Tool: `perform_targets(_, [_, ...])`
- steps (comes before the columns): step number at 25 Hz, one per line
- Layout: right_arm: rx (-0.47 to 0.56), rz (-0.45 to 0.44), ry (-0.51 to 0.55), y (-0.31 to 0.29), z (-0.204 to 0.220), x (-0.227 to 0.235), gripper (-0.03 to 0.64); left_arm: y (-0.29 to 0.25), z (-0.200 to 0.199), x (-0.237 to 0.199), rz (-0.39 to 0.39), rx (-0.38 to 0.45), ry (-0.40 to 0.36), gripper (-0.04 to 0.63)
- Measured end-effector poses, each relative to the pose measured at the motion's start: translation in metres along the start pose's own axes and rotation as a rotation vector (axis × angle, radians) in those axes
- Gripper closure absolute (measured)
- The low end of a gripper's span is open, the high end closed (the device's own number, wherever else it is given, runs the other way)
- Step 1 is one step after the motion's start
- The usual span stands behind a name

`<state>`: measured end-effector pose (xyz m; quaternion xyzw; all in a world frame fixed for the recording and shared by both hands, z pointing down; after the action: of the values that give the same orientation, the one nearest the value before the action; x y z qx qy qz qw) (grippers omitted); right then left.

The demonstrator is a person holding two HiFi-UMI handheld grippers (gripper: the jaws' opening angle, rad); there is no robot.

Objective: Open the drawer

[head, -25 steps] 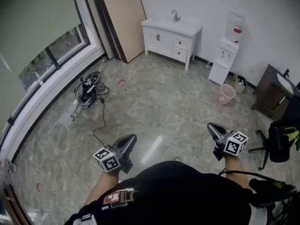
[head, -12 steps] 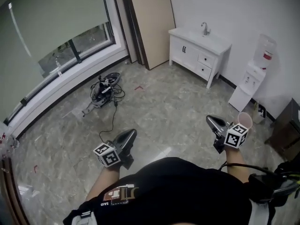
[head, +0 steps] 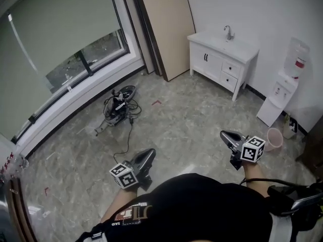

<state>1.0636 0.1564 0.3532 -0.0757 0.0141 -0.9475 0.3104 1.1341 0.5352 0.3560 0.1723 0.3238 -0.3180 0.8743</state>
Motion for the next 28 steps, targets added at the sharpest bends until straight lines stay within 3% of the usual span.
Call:
perform_targets(4, [-0.018,0.072,-0.020,-0.039,0.009,0.021,0.620,-0.008,-0.033,-0.058,0.002,-0.029,0.017,0.595])
perform_targets(7, [0.022,0.121,0.000,-0.082,-0.017,0.032,0.620,-0.021,-0.080,-0.103,0.052,-0.039,0.020,0.595])
perform_targets(11, [0.042,0.155,0.067,-0.143,-0.050,0.036,0.620,-0.034,-0.149,-0.147,0.087,-0.087,-0.037,0.595])
perform_targets(15, [0.036,0.204,0.007,-0.200,-0.045,0.045,0.620,-0.040,-0.196,-0.201,0.103,-0.110,-0.005,0.595])
perform_targets(22, [-0.031,0.201,0.025,-0.264,-0.049,0.075,0.620,-0.068,-0.235,-0.257,0.120,-0.136,-0.001,0.595])
perform_targets(28, [-0.015,0.173,0.009,-0.296,-0.050,0.127,0.620,-0.088,-0.242,-0.297,0.065,-0.129,0.030,0.595])
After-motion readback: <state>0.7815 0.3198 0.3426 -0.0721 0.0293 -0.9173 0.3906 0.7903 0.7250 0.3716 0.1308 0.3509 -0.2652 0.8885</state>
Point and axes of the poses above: the fingertips, and each gripper's own axes: y backward along the fingers, x to its right, z out of its underside, the point moved 6 cm from there along y, backward along the fingers, and after that the axes turned 13 degrees about y, right-handed, at the moved point
